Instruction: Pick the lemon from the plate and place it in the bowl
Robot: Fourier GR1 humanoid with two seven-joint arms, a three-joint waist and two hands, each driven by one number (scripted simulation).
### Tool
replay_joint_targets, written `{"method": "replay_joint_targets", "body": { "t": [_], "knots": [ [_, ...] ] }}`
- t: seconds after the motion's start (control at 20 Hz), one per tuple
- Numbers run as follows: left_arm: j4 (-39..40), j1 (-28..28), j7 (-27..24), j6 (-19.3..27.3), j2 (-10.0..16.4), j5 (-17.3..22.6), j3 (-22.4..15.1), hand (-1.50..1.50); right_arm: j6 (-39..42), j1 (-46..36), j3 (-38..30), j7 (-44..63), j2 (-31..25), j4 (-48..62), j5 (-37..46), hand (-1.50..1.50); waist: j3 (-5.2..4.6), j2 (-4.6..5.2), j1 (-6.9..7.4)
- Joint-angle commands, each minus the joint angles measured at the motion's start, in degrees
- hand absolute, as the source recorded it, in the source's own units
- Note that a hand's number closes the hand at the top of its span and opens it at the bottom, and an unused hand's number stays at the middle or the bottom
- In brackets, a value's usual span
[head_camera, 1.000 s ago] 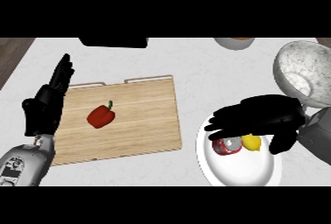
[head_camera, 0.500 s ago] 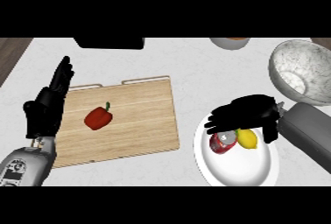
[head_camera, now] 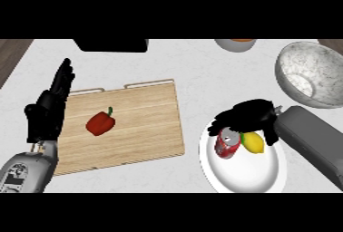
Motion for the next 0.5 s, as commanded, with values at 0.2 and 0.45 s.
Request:
{"method": "replay_joint_targets", "body": {
  "t": [0.2,0.45],
  "knots": [
    [-3.5,2.7,2.0,1.1,-1.7,-2.8,-1.3,0.0,-5.1,1.1,0.9,-9.6,2.9,4.2,5.6,1.5,0.23,0.15,-0.24],
    [-0.3,-1.9,2.3,-2.0,0.8,-0.9,2.8,0.0,-7.1,3.5,0.6,-9.1,6.3,5.9,6.4,1.5,0.21,0.21,-0.77]
  ]
}}
